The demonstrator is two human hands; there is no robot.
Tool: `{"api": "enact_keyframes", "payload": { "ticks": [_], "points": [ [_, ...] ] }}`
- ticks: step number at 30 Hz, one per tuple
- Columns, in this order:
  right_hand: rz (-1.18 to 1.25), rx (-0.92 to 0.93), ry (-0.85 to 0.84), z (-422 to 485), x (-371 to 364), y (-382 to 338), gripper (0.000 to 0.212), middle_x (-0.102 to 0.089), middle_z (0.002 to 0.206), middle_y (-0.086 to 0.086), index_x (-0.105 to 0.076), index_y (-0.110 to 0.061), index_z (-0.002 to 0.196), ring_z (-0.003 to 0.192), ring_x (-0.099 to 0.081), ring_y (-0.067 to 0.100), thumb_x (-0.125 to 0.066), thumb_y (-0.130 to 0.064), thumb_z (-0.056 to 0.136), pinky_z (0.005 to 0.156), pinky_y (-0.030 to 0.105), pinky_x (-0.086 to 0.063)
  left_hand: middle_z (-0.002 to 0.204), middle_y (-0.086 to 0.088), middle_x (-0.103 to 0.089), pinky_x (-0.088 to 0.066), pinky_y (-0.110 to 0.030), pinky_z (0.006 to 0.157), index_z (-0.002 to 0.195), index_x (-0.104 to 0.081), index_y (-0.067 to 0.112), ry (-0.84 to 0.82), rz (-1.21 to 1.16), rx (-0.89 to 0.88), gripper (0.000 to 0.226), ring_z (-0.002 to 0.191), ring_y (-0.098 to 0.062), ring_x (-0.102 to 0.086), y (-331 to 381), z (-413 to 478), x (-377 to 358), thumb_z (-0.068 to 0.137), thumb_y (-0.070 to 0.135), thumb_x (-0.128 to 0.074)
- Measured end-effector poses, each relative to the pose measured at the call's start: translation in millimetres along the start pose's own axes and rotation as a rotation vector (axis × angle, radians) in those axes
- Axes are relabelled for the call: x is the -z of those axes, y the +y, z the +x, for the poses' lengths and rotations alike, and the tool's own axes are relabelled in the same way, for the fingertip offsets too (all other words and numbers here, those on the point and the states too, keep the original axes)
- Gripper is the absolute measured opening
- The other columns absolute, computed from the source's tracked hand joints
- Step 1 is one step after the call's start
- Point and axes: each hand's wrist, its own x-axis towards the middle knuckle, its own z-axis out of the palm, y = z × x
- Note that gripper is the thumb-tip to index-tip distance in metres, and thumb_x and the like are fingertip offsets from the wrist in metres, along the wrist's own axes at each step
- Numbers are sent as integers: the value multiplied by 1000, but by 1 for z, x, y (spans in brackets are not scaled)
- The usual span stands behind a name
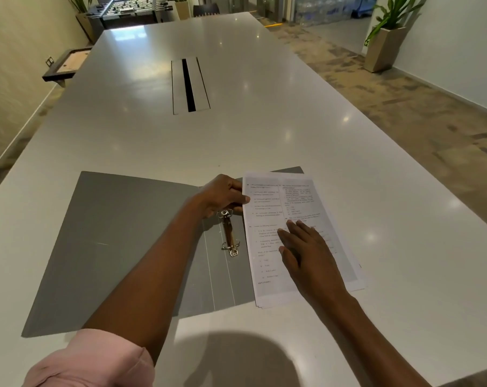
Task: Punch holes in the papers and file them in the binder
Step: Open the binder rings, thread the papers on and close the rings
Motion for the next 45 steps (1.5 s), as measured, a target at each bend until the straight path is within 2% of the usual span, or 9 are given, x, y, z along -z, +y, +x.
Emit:
{"api": "enact_keyframes", "payload": {
  "ticks": [4,8,12,16,20,23,29,35,45],
  "points": [
    [254,-37,104,2,18,6,57,-40,163,-5,-43,-25,154,148,-40,14,-61,-34,101,120,40,-39,112,-13,-82,-66,-38,89,119,-75,-1,56,-35,-43,26,99,-24,-81,3,-3,2,94,-2,-73],
    [545,-221,304,11,61,19,65,-50,153,-3,-43,-15,152,134,-51,7,-71,-25,95,103,11,-43,117,-10,-81,-63,-36,96,121,-74,0,31,-172,-120,26,110,-24,-78,9,-8,11,96,-1,-71],
    [506,-283,297,18,87,39,54,-64,137,-5,-52,-22,143,120,-62,9,-69,-38,94,97,23,-47,124,-15,-78,-64,-33,94,128,-70,-5,7,-264,-178,31,116,-26,-76,17,-15,16,97,-2,-68],
    [610,-227,179,23,110,41,25,-79,102,-8,-72,-21,116,82,-76,1,-73,-32,93,62,11,-54,128,-15,-76,-63,-37,97,133,-67,-4,-3,-260,-215,36,120,-28,-74,26,-21,16,98,0,-68],
    [609,-164,149,29,126,41,13,-80,97,-13,-76,-27,104,83,-77,6,-76,-31,91,70,25,-60,128,-13,-77,-62,-41,99,133,-69,1,0,-240,-276,34,119,-28,-74,38,-32,11,98,3,-68],
    [620,-150,205,34,133,38,3,-80,86,-18,-77,-32,91,76,-76,6,-77,-29,91,61,19,-58,124,-9,-79,-62,-43,99,127,-72,7,4,-293,-348,28,116,-28,-75,52,-40,5,100,5,-66],
    [838,-102,339,40,131,14,14,-81,100,-8,-80,-21,102,89,-78,17,-77,-28,89,79,38,-63,122,-5,-79,-60,-47,103,125,-70,13,-68,-387,-447,25,116,-27,-74,77,-56,-14,104,7,-60],
    [869,-30,406,40,110,-10,17,-77,91,-27,-74,-30,97,86,-73,-1,-72,-13,94,69,12,-57,114,-5,-81,-61,-54,97,114,-73,25,55,-302,-497,21,112,-32,-76,76,-59,-24,93,20,-76],
    [701,-120,272,45,93,0,13,-71,99,-15,-68,-28,106,79,-72,5,-70,-30,94,61,13,-58,127,-10,-77,-58,-57,102,134,-68,7,110,-183,-365,52,115,-29,-75,34,-43,-42,87,21,-85]
  ]
}}
